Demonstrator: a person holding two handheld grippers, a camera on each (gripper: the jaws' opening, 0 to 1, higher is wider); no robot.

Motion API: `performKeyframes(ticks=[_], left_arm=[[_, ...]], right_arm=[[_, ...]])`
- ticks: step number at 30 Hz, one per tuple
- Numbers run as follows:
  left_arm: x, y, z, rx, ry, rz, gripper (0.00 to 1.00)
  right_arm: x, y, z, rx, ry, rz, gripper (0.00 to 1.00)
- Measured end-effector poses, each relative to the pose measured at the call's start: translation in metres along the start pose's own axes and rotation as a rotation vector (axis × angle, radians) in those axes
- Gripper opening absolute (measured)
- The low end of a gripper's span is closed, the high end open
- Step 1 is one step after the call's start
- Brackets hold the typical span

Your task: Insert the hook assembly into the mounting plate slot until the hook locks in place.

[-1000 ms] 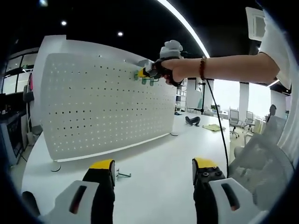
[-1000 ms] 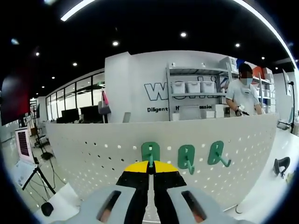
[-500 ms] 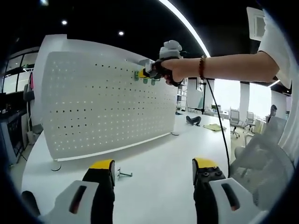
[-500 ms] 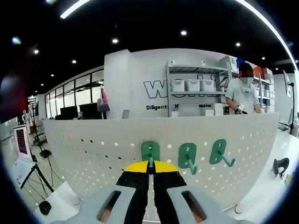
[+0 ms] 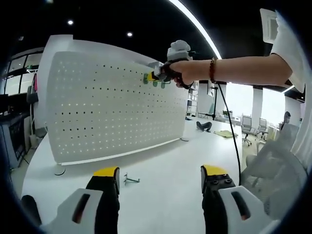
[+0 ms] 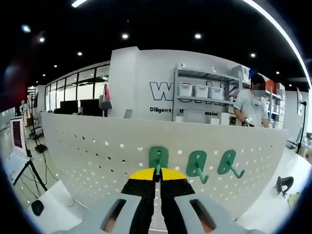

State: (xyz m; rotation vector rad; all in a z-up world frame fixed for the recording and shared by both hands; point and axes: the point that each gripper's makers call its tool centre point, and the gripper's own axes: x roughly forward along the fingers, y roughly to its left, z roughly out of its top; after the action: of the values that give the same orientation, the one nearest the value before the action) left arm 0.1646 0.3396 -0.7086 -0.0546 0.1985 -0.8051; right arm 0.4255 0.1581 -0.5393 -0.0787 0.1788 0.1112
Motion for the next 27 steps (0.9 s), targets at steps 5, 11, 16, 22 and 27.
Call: performKeyframes(ticks=[5,11,16,22,27], left_arm=[[0.001,-0.001,0.0,-0.001,0.002,-0.002,0.7],[0.002,-0.001,0.0,0.004,0.009,-0.007,0.69],[0.003,-0.003,0.001,0.011,0.012,-0.014,0.69],[0.006,-0.005,0.003,0.015,0.016,-0.02,0.69],[0.006,-0.006,0.005,0.017,0.013,-0.024,0.69]], right_arm=[[-0.006,0.002,-0.008,0.025,0.008,0.03,0.03],[-0.01,0.0,-0.005,0.041,-0.032,0.036,0.07],[-0.011,0.002,0.001,0.072,-0.057,0.061,0.05],[-0.011,0.004,-0.001,0.086,-0.044,0.066,0.03],[-0.013,0.005,-0.002,0.085,-0.04,0.067,0.03]])
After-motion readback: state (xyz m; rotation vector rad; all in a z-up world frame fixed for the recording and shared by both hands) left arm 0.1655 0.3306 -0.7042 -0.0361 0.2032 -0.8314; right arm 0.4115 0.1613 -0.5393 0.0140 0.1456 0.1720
